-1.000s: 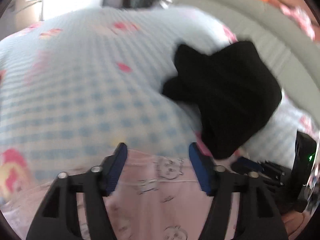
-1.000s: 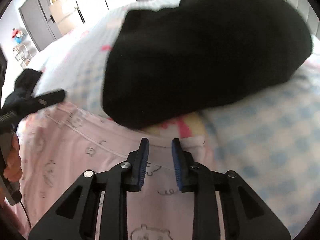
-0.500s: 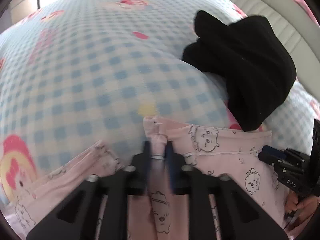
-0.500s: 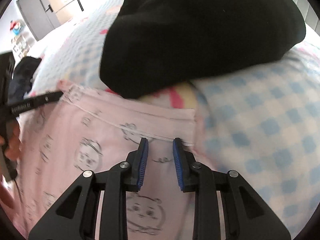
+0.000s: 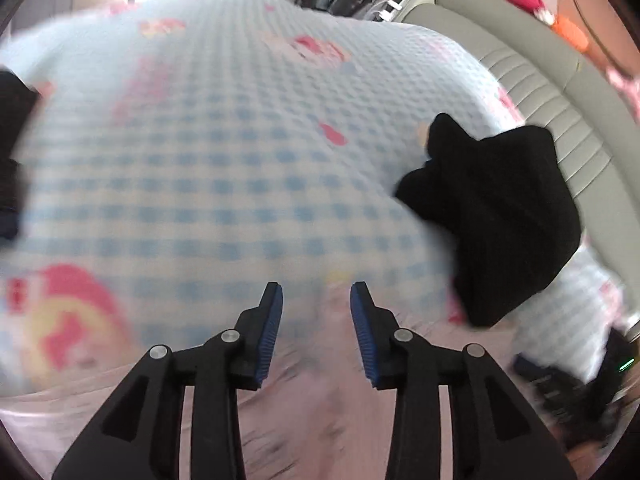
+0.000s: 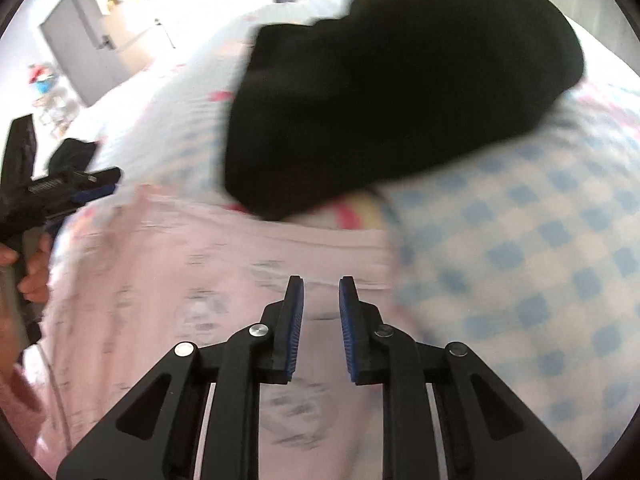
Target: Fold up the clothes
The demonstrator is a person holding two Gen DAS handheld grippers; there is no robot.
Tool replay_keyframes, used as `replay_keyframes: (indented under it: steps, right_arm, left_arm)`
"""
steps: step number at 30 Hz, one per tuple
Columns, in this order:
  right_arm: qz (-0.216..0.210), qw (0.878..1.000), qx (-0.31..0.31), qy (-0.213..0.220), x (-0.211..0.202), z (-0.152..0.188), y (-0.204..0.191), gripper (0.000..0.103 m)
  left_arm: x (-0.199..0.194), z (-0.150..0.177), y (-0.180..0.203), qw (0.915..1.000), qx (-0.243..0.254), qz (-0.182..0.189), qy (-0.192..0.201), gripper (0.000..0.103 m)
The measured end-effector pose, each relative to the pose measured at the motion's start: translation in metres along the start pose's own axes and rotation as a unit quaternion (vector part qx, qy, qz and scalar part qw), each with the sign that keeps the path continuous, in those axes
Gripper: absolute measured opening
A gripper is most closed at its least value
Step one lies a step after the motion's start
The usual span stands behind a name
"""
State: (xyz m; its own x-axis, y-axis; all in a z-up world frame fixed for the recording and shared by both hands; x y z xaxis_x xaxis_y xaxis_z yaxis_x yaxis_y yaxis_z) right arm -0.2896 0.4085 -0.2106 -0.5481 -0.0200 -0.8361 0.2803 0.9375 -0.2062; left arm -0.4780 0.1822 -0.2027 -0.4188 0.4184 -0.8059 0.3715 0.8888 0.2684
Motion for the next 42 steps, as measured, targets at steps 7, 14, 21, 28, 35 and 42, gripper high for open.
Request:
replay_keyframes:
  steps: [7, 14, 21, 28, 35, 42]
  right_arm:
    - [-0.076, 0.988, -0.132, -0.034, -0.001, 0.002, -0.132, 0.033]
    - [-0.068, 0.983, -0.152, -0.082, 0.068, -0.011, -0.180, 0.042]
    - [-0.019, 0.987, -0.131, -0.089, 0.069, -0.002, -0.152, 0.042]
    - [-0.037, 0.987, -0.134, -0.083, 0.084, -0.005, -0.150, 0.043]
    - [-0.045, 0.992, -0.107, -0.048, 0.081, -0.006, -0.148, 0.043]
    - [-0.040, 0.991, -0.123, -0.035, 0.080, -0.010, -0.157, 0.043]
  left_arm:
    - [0.002, 0.024, -0.062, 0.9909, 0.043, -0.125, -0.026, 0.037]
    - [0.029, 0.020, -0.053, 0.9913, 0.103, -0.035, -0.074, 0.042]
    - [0.034, 0.020, -0.042, 0.9849, 0.149, 0.010, -0.088, 0.044]
    - [0.020, 0.015, -0.045, 0.9872, 0.133, 0.051, -0.072, 0.042]
    - [0.026, 0.034, -0.035, 0.9795, 0.177, 0.033, -0.090, 0.043]
    - [0.024, 0.026, -0.037, 0.9814, 0.187, -0.030, -0.032, 0.008]
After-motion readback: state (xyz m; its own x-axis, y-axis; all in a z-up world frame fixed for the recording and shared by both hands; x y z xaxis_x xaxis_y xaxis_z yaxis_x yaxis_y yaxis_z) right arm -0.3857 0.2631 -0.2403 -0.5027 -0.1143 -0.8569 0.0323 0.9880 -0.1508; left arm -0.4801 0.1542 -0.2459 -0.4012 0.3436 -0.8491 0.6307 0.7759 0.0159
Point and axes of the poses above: each gripper's, at about its wrist camera, not at the fingertips, and x roughly the way its jaws point, y to its right, z to its underside, the point moved 10 cm from there along x, roughly the way its jaws point, and after that the axes turned 1 degree about -y, right-handed, at the moved point
